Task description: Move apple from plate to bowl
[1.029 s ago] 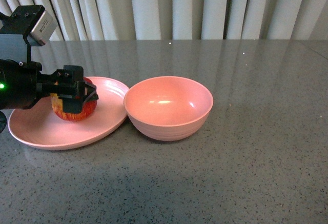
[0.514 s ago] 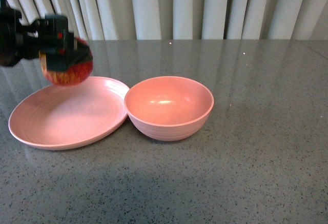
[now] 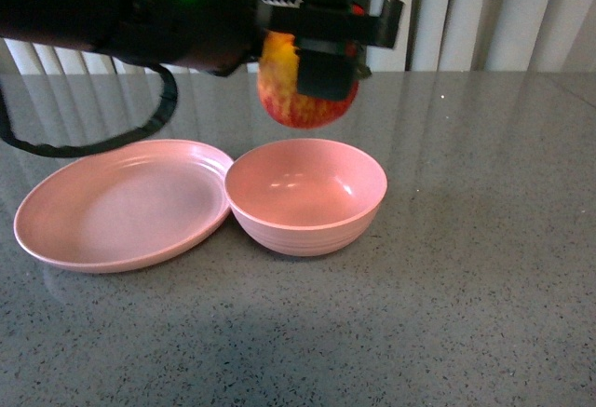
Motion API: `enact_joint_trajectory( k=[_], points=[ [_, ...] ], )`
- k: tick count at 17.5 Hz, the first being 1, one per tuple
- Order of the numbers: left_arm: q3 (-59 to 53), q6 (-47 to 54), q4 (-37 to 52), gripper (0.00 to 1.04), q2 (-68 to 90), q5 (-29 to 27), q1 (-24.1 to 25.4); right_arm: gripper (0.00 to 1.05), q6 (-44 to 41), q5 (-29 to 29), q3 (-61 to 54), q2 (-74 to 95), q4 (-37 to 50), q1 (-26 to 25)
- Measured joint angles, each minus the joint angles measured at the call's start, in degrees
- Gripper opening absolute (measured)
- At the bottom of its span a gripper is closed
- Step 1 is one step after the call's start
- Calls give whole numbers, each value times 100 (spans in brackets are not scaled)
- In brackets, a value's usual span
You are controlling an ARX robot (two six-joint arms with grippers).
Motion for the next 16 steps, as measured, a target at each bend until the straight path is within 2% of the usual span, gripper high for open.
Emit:
enact_joint_trajectory(
  k=[4,16],
  points=[
    [227,-216,144,65,695,-195,-262,98,0,0,0,0,2,0],
    [236,-568,490,65,1357,-315,-57,98,0,0,0,0,0,0]
  ],
)
